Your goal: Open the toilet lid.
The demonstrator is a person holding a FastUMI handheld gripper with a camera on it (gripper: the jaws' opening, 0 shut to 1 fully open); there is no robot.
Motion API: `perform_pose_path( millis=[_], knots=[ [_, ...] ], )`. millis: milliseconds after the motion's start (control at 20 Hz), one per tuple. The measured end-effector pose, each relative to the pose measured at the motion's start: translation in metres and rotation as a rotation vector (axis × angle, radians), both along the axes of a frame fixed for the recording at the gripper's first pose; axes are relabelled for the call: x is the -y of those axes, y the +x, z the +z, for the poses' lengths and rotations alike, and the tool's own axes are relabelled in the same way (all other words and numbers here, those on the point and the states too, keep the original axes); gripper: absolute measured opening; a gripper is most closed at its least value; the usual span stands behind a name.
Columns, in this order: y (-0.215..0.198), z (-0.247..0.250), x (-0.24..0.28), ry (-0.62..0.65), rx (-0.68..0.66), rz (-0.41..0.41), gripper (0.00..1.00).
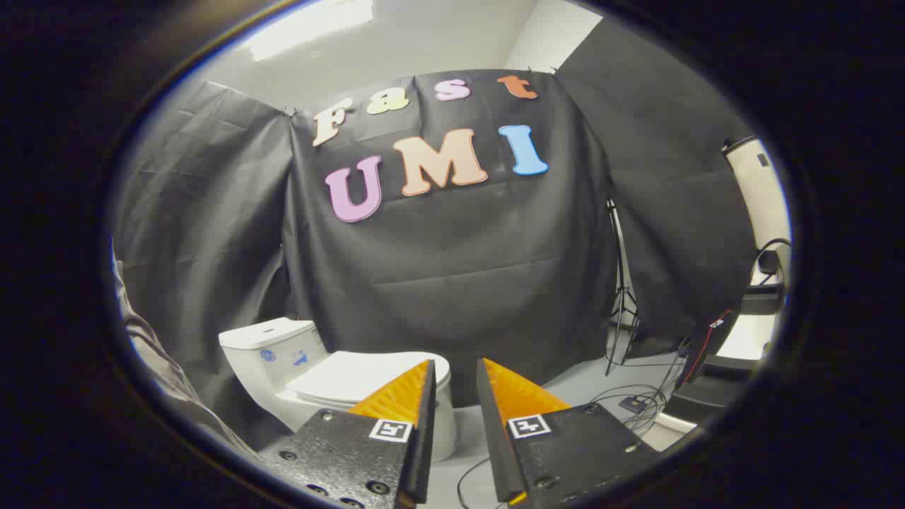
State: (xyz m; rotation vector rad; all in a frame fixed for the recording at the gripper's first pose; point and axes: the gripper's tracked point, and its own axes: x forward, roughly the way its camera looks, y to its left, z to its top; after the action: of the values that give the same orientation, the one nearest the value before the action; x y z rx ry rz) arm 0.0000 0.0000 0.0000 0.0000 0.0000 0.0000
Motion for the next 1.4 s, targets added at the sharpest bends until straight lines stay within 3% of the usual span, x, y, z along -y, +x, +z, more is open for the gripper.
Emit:
perform_pose_path(
  millis=[1400],
  knots=[
    [-0.007,0.022,0.010,0.058,0.129,-0.022,0.35]
  ],
)
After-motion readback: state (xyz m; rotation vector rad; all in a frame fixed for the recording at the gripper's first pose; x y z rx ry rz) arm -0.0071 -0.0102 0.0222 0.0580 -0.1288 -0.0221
